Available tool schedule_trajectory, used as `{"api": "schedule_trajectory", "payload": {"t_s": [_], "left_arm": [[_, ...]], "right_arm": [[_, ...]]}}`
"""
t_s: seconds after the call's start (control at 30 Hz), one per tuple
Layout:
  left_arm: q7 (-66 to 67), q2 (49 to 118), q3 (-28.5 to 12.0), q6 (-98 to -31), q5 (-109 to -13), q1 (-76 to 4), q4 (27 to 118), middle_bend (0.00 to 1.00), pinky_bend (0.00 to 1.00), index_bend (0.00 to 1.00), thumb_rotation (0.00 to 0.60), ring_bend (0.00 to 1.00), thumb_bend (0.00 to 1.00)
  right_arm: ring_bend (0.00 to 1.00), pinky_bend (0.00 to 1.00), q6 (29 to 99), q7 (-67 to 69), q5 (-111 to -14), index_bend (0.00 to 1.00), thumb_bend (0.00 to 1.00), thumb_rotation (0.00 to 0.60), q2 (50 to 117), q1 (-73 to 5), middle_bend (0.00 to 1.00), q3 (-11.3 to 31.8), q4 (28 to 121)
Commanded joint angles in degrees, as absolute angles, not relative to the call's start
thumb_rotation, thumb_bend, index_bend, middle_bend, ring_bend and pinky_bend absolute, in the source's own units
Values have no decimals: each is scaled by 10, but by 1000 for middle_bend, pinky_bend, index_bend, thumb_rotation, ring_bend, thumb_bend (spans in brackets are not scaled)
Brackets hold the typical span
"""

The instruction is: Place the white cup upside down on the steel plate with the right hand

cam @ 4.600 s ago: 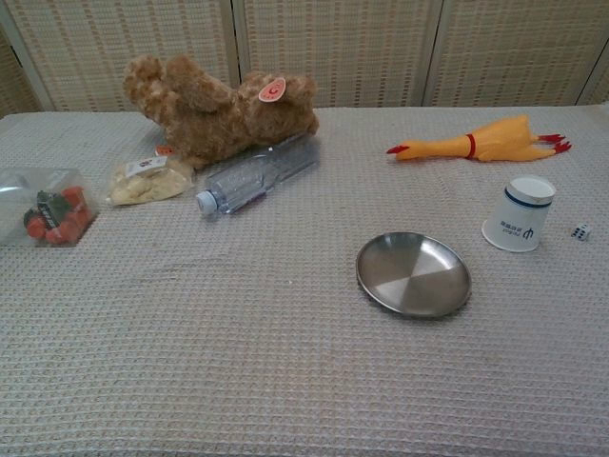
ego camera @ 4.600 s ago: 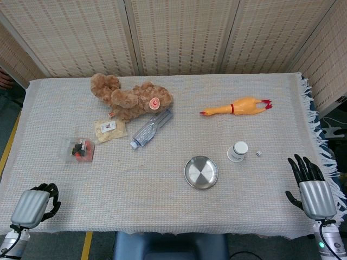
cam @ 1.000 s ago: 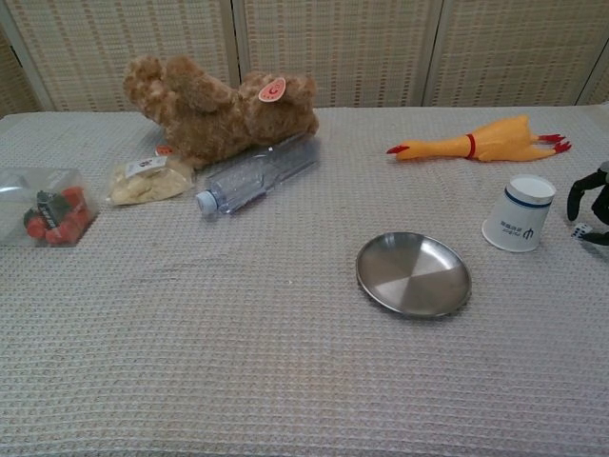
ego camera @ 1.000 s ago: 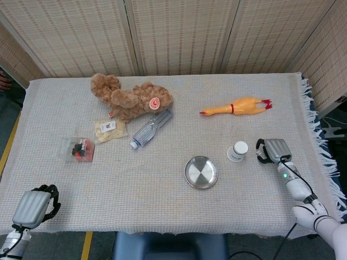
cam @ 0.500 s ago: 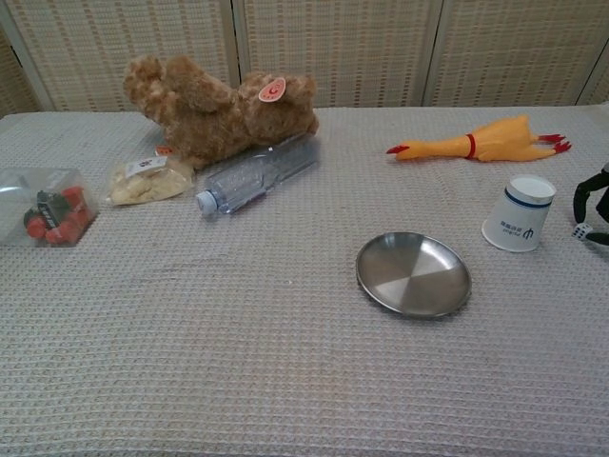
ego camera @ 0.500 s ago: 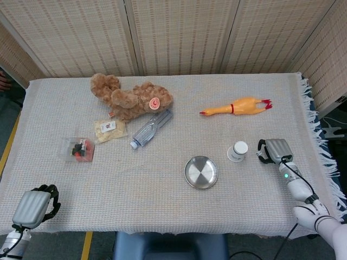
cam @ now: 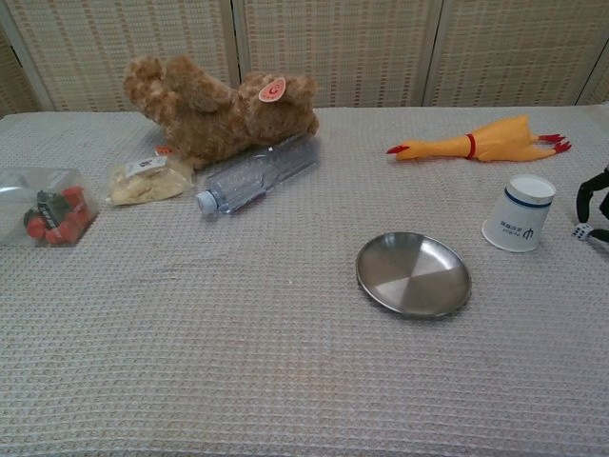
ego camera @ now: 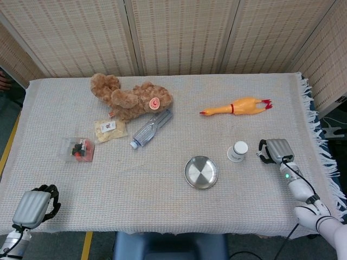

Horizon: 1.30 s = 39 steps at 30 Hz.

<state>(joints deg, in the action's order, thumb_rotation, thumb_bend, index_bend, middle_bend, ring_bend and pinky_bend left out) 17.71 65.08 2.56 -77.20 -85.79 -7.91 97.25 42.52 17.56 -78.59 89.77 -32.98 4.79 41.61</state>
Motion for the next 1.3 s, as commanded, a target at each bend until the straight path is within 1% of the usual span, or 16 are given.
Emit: {"api": "schedule_trajectory", "payload": {"t_s": [0.03,0.3,0.67,0.8,0.97,1.07,1.13,1.2,1.3], "left_arm": [[177,651,26,-772,-858,-79,972,405,558,267,600,372,367],[178,651,26,-769,-857,-80,972,405,557,267,600,372,366],[177,651,26,-770,-857,-80,973,405,558,267,600,372,366],[176,651,26,-771,-858,-80,973,405,558,267,600,372,365],[176,651,26,-771,-858,-80,973,405,558,267,600,372,366],[177,651,27,-772,-859,-79,974,405,558,267,600,372,367],[177,650,27,-773,-860,-79,974,405,558,267,600,372,367],[177,650,27,-773,-860,-79,974,405,558,267,600,372,366],[177,650,27,-773,-859,-79,974,405,558,267,600,372,366]], "right_arm": [[817,880,424,174,-785,473,278,600,897,-330,793,48,417],[817,880,423,175,-784,432,278,600,897,-330,793,48,419],[818,881,421,183,-788,424,279,600,899,-330,793,44,416],[824,888,421,193,-791,451,293,600,900,-331,797,43,414],[843,911,433,199,-796,535,315,600,905,-329,813,43,405],[848,914,442,200,-799,568,334,600,904,-327,817,42,407],[849,915,452,202,-802,572,339,600,898,-325,817,42,417],[850,916,467,208,-811,573,340,600,881,-321,817,39,451],[850,916,482,198,-820,573,339,600,826,-314,817,33,552]]}}
